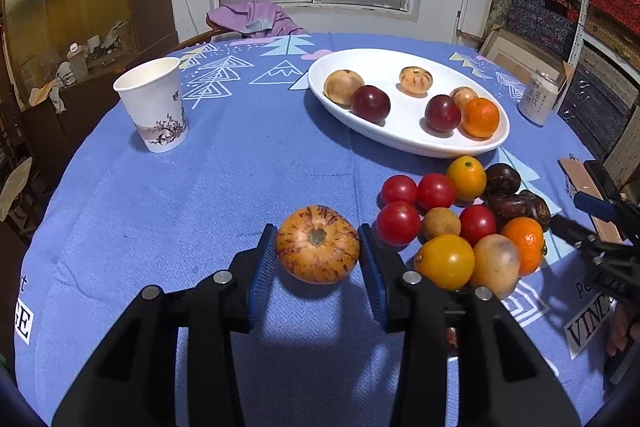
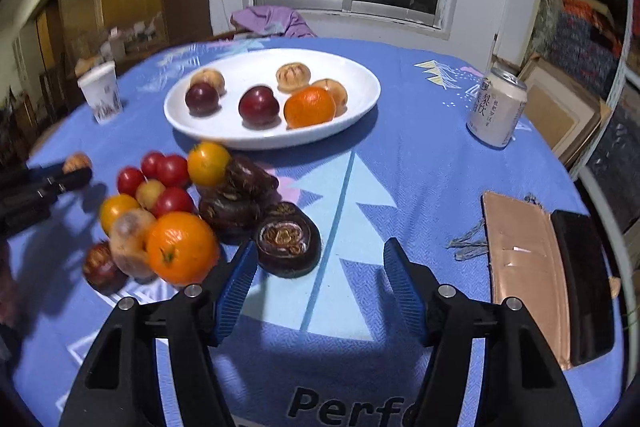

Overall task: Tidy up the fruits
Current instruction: 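Lift the speckled fruit with the left tool while the right tool grasps a dark brown fruit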

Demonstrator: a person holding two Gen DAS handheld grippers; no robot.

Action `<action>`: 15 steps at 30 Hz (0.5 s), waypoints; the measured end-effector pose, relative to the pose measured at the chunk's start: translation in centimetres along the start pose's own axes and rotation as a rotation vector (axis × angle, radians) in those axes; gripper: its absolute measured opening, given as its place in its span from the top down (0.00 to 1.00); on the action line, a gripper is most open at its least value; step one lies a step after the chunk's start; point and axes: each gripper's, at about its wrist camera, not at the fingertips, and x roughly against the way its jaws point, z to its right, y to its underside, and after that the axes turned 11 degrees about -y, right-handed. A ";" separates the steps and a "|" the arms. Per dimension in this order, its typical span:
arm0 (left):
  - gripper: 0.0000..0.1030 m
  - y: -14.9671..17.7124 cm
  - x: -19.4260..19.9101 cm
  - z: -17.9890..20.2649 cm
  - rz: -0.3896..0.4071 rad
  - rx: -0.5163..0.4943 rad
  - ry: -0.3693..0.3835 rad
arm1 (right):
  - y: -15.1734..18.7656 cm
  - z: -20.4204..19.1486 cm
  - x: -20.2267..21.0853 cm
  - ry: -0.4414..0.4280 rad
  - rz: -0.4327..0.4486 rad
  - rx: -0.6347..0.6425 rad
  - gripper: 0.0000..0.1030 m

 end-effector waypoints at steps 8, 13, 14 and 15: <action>0.61 0.1 0.1 0.2 -0.002 -0.005 0.013 | -0.6 -0.6 -1.8 -0.020 -0.043 0.039 0.35; 0.61 0.1 -0.1 0.3 -0.011 -0.009 0.017 | -1.1 0.2 -2.8 -0.076 -0.072 -0.009 0.35; 0.61 0.1 -0.2 0.4 -0.012 -0.011 0.017 | -1.1 0.3 -3.0 -0.085 -0.081 -0.016 0.36; 0.61 0.2 -0.2 0.5 -0.014 -0.014 0.016 | -1.1 0.3 -3.2 -0.094 -0.091 -0.018 0.43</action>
